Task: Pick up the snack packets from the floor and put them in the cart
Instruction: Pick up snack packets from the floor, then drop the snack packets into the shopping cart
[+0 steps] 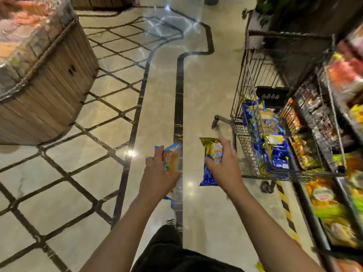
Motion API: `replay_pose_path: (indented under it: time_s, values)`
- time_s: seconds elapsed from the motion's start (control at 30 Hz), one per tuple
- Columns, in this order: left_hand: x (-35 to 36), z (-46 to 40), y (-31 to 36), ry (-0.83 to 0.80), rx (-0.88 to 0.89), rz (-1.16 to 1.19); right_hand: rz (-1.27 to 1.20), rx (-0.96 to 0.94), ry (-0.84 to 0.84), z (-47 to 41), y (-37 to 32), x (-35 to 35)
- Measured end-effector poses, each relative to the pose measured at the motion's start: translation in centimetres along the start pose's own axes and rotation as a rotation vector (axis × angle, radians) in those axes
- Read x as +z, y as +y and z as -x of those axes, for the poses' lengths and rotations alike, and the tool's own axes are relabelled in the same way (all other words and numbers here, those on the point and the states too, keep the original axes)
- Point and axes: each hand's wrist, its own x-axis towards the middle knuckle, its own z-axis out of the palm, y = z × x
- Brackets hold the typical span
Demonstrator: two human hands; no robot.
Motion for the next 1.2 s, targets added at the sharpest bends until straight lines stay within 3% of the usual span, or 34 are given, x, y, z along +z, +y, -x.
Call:
replay_pose_path:
  time_s: [0.37,0.8,1.2]
  values:
    - [3.1,-15.3,7.6,-0.293,0.232,-0.059,-0.032,0.23,0.311,-9.2,0.7,-3.1]
    - [13.8,-23.0,20.0,-0.435,0.434,-0.207,-0.184,0.329,0.495,-20.3,8.2,-11.9]
    - [25.3,-27.9,31.4,-0.61,0.557,-0.26,-0.133,0.515,0.578,-25.5,16.9,-20.8]
